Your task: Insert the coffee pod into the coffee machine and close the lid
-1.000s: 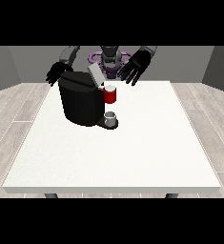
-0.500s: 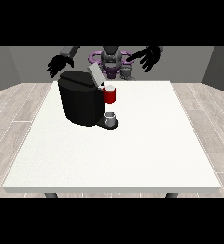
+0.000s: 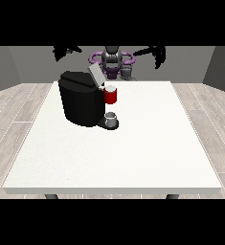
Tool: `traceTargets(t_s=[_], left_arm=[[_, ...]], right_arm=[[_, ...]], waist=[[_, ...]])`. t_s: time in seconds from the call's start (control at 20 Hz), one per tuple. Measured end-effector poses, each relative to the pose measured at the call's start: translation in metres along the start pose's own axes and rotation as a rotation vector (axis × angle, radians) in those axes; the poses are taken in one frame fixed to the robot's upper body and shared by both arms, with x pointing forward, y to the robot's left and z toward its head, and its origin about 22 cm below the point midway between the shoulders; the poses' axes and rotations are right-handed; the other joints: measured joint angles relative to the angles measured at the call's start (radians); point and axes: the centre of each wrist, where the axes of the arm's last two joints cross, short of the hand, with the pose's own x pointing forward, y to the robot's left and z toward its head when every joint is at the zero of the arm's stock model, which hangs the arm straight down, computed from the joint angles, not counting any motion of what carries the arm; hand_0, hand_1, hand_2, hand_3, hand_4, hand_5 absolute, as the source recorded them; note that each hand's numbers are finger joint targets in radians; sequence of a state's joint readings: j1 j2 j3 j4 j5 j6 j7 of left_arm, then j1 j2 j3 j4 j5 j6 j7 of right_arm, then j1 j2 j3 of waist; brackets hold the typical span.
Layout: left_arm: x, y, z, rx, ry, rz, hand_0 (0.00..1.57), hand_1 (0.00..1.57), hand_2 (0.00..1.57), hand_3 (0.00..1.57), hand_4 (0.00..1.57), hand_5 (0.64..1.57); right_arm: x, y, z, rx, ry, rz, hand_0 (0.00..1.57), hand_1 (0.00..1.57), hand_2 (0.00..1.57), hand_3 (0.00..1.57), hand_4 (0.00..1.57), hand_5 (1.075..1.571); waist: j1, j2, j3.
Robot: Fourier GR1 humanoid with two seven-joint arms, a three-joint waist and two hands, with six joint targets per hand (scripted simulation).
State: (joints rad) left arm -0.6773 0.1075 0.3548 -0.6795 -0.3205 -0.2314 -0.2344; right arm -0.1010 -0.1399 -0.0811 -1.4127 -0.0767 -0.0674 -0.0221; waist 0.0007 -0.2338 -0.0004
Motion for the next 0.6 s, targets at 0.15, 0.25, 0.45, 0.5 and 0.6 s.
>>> traceTargets(t_s=[0.15, 0.25, 0.45, 0.5, 0.6], left_arm=[[-0.016, 0.002, 0.013, 0.006, 0.021, 0.05, 0.0, 0.0, 0.0, 0.0, 0.0, 1.571], [-0.015, -0.003, 0.013, -0.001, 0.015, 0.09, 0.0, 0.0, 0.0, 0.0, 0.0, 1.571], [-0.029, -0.01, 0.026, -0.015, 0.005, 0.157, 0.0, 0.0, 0.0, 0.0, 0.03, 1.571], [-0.027, -0.014, 0.026, -0.018, -0.001, 0.169, 0.0, 0.0, 0.0, 0.0, 0.0, 1.571], [-0.026, -0.018, 0.028, -0.013, -0.019, 0.179, 0.0, 0.0, 0.0, 0.0, 0.0, 1.571]], right_arm=[[0.016, 0.002, -0.005, 0.051, -0.029, 0.009, 0.0, 0.0, 0.0, 0.0, 0.0, 1.571], [0.023, 0.006, -0.009, 0.071, -0.047, 0.011, 0.0, 0.0, 0.0, 0.0, 0.0, 1.571], [0.037, 0.009, -0.018, 0.114, -0.071, 0.032, 0.0, 0.0, 0.0, 0.0, 0.0, 1.571], [0.042, 0.012, -0.021, 0.124, -0.076, 0.04, 0.0, 0.0, 0.0, 0.0, 0.14, 1.571], [0.048, 0.014, -0.025, 0.155, -0.099, 0.05, 0.0, 0.0, 0.0, 0.0, 0.24, 1.571]], waist=[[0.018, -0.016, -0.0003], [0.043, -0.013, 0.0], [0.087, -0.006, 0.0002], [0.097, 0.0, 0.0003], [0.105, 0.017, 0.0002]])
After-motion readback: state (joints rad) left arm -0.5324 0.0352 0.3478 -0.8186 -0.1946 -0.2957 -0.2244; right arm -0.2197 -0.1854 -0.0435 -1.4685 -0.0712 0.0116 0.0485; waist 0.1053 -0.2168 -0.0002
